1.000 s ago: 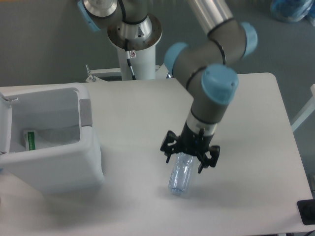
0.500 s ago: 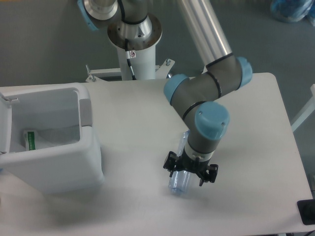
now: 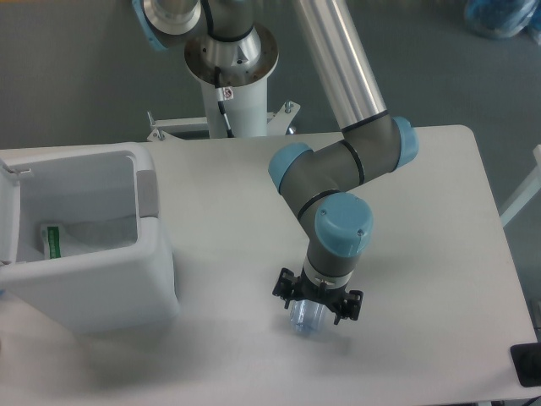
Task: Place the trash in the trash can
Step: 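Close the gripper around the water bottle and lift it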
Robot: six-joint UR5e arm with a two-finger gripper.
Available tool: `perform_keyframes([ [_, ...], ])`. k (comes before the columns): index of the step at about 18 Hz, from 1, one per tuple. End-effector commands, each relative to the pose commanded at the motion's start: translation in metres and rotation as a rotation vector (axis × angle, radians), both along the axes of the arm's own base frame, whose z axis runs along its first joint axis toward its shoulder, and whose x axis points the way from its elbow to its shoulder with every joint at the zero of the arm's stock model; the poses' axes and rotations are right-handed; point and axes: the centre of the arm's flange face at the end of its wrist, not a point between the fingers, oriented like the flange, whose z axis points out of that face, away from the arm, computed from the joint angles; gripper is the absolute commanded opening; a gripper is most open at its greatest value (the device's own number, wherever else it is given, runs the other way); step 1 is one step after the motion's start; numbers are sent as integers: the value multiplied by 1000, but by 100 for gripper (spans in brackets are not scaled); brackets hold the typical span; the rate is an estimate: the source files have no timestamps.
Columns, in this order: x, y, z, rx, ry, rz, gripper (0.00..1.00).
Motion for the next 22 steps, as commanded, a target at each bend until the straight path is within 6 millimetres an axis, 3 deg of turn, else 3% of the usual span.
perform_keyframes([
  [13, -1, -2, -17, -26, 46, -2, 98],
  [16, 3, 5, -18, -32, 53, -11, 86],
  [19, 3, 5, -18, -32, 53, -11, 85],
  [22, 3, 5, -18, -31, 54, -11, 78],
])
